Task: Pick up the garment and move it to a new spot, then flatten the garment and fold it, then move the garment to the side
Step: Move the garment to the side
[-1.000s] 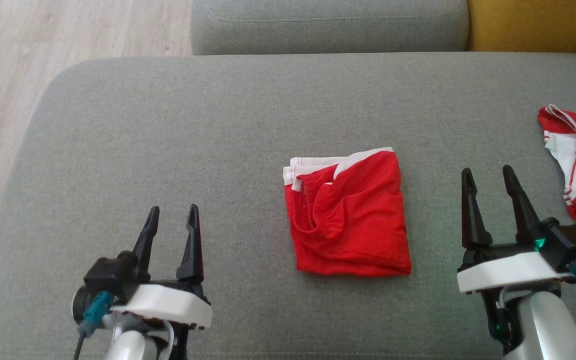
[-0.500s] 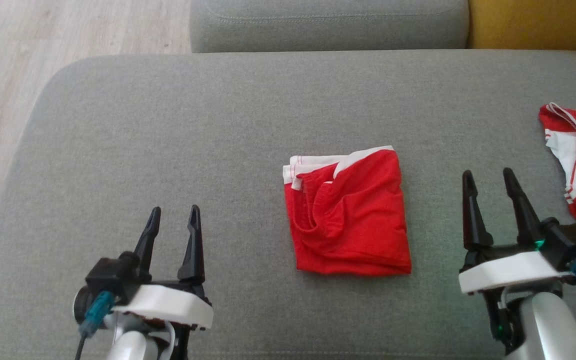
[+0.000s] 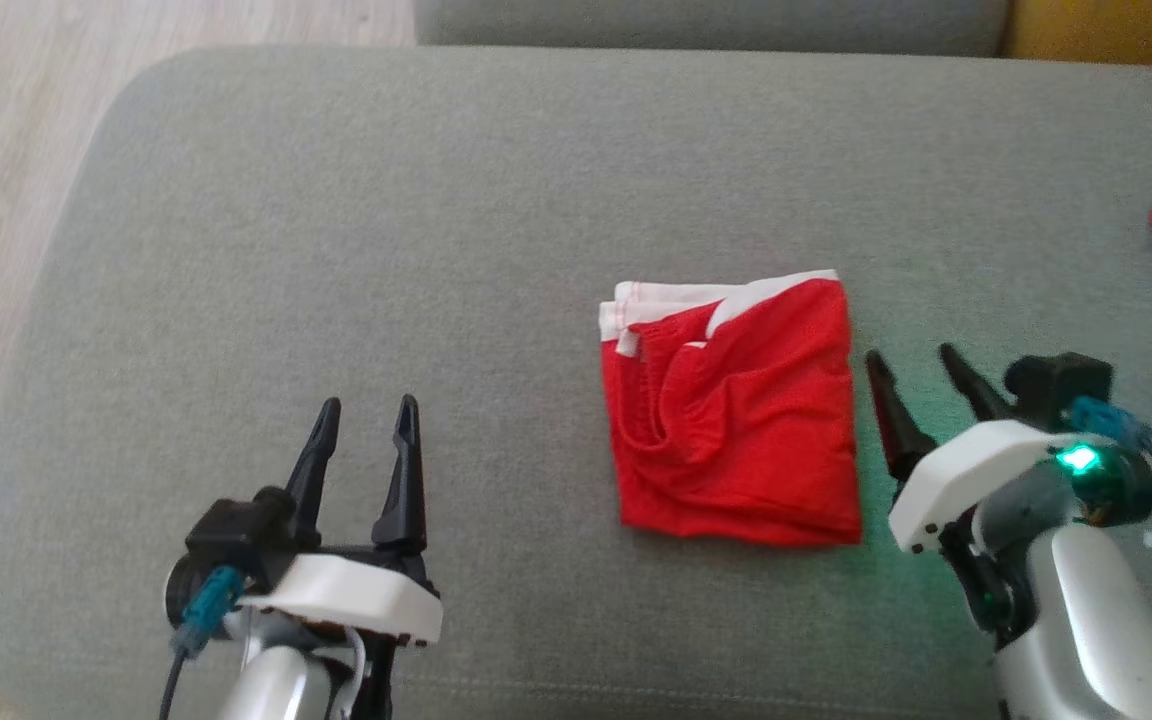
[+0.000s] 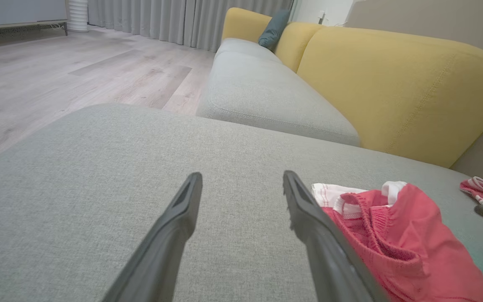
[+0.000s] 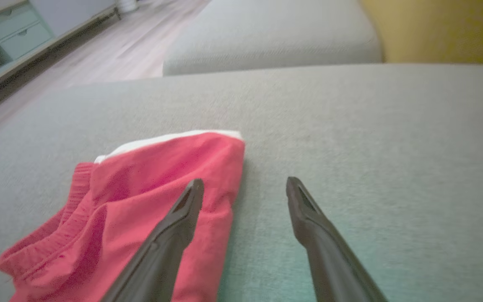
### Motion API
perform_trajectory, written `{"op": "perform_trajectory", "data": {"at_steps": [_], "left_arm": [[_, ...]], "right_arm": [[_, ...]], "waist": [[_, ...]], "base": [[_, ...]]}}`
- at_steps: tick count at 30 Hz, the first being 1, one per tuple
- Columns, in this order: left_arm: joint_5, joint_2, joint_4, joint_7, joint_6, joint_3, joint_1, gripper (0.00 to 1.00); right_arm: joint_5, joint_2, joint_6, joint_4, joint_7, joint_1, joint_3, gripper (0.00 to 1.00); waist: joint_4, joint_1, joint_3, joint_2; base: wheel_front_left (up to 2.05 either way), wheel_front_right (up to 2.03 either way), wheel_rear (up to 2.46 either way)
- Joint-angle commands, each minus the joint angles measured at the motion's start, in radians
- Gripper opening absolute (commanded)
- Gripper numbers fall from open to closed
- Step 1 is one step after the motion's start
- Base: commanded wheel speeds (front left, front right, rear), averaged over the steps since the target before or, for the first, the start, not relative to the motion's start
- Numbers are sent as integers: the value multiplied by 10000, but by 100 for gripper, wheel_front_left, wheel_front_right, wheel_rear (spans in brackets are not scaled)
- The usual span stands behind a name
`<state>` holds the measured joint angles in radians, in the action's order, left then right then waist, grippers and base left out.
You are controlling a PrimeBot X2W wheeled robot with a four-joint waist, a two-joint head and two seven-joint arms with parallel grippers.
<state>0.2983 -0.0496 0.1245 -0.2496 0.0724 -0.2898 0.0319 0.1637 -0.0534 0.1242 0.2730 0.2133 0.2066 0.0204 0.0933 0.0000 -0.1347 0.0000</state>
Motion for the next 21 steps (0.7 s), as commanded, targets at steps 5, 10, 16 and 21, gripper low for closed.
{"op": "perform_trajectory", "data": {"at_steps": [5,10,16,21], "left_arm": [[146,-7,-301,-122,116,108,537,100],[196,-7,-291,-122,184,39,578,100],[134,-7,-260,-122,187,74,579,100],[34,-7,-237,-122,145,87,609,100]], "right_arm": [[918,-710,65,-47,1279,491,653,100],[1935,-1007,65,220,2131,493,925,100],[2713,-1130,65,493,2465,650,1285,44],[2751,-1151,65,784,2235,934,1495,0]], "waist": [[480,0,-465,0],[680,0,-605,0],[628,0,-673,0],[422,0,-712,0]], "base": [[0,0,0],[0,0,0],[0,0,0],[0,0,0]]}}
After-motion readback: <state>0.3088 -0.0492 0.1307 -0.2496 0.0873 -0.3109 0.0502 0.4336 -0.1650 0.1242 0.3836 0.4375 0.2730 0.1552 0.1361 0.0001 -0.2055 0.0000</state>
